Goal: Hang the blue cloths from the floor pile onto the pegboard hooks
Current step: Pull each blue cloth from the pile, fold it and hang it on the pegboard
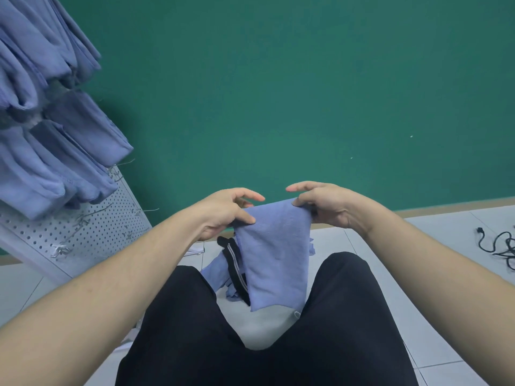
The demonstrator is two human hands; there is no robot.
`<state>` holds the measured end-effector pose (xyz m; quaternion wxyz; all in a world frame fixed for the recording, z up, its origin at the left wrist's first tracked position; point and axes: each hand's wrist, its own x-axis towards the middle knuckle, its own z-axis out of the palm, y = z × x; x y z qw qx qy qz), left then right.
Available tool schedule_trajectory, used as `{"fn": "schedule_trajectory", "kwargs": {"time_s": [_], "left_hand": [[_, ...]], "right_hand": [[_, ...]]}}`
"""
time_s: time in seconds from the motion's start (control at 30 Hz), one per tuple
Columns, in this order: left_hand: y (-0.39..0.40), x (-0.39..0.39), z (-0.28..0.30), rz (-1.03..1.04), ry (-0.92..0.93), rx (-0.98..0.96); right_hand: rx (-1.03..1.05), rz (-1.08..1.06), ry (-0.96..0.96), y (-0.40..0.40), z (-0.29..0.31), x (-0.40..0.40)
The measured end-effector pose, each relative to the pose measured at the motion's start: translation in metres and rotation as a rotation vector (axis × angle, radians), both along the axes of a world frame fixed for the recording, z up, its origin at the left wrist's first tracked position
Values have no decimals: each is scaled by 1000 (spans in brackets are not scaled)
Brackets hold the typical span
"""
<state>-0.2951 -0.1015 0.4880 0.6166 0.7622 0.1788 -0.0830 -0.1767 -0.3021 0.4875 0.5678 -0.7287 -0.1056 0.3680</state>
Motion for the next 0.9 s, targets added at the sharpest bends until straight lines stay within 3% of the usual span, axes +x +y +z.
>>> {"fn": "schedule_trajectory", "kwargs": {"time_s": [0.1,0.23,0.57,0.73,0.9], "left_hand": [[3,2,3,-49,44,100],[1,3,6,-64,34,228],[6,7,5,155,-116,-19],[7,5,4,73,-95,221],[10,6,9,-86,3,290]], "right_hand": [[-99,45,-26,-1,3,1],[-206,56,-196,3,2,3],[-96,-52,-182,12,5,0],[-36,-14,-187,13,6,1],[-79,92,-198,10,9,1]]}}
